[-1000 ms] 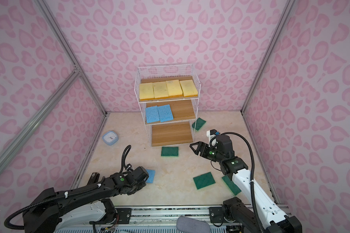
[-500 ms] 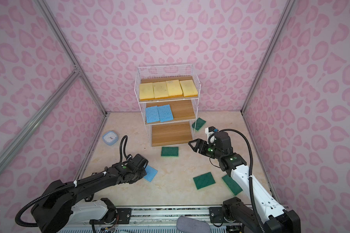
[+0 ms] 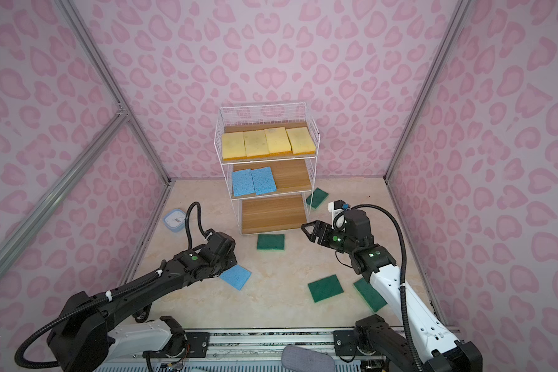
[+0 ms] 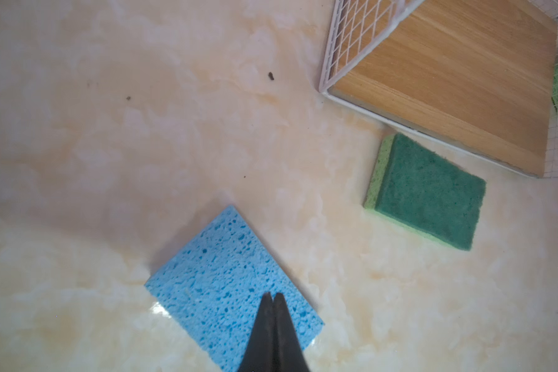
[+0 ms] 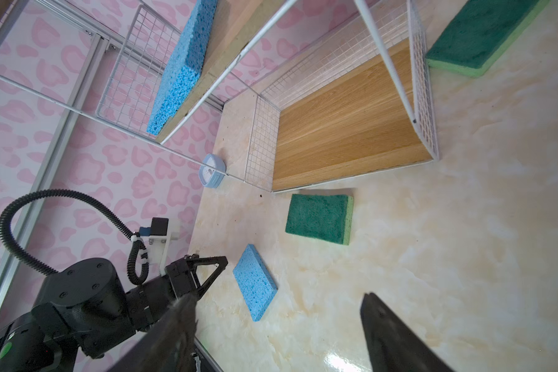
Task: Arrange cleaning sponges on a shelf
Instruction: Move the cleaning sponge to the center of the table.
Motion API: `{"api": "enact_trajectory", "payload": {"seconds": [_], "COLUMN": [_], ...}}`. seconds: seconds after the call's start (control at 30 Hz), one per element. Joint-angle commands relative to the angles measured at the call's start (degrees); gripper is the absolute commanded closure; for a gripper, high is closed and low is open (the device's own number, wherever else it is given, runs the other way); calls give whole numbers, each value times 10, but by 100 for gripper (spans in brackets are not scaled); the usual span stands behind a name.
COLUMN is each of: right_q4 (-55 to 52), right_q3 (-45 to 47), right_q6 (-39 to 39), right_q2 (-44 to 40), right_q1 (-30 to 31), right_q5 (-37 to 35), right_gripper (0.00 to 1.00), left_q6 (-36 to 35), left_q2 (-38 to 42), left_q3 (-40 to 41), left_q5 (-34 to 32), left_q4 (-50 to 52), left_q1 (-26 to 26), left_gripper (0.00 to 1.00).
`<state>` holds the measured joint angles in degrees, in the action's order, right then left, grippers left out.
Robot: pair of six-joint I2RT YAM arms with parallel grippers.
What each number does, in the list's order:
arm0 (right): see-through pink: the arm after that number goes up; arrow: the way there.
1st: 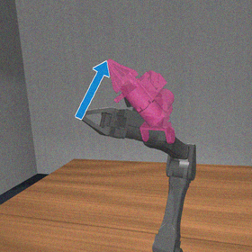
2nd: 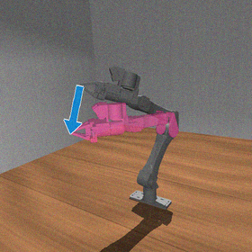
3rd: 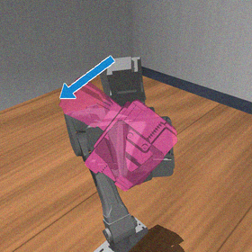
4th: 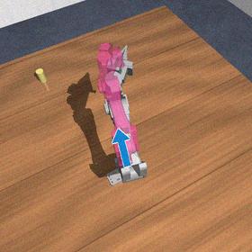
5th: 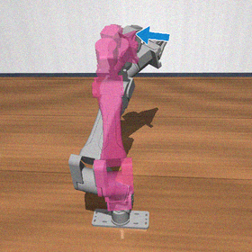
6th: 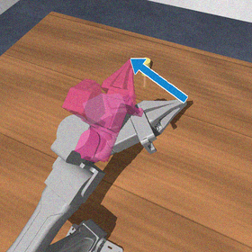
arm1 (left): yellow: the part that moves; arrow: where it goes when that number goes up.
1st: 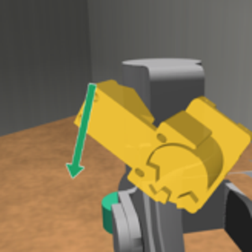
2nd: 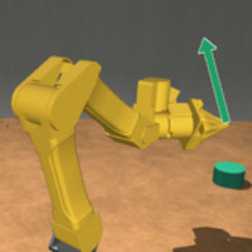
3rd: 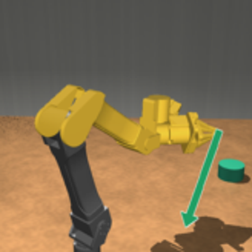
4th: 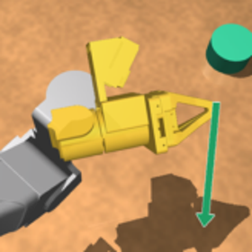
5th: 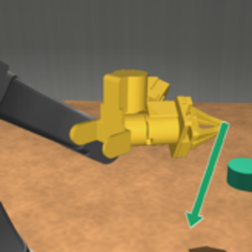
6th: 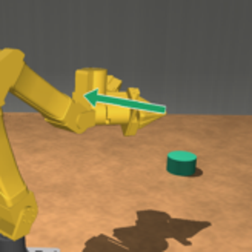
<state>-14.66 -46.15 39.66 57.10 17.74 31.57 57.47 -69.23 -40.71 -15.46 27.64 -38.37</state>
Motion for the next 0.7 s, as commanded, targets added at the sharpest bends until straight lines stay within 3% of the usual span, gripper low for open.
{"api": "enact_trajectory", "payload": {"seconds": [0.0,0.23,0.67], "right_q4": [9,24,11], "right_q3": [7,10,-1], "right_q6": [0,9,4], "right_q2": [3,16,21], "right_q1": [0,13,32], "right_q5": [-3,-9,-27], "right_gripper": [19,19,19], "left_q6": [27,56,31], "left_q2": [35,73,-32], "left_q3": [36,114,96], "left_q5": [-4,25,41], "left_q4": [47,36,-34], "left_q1": [0,0,12], "left_gripper": [96,97,97]}}
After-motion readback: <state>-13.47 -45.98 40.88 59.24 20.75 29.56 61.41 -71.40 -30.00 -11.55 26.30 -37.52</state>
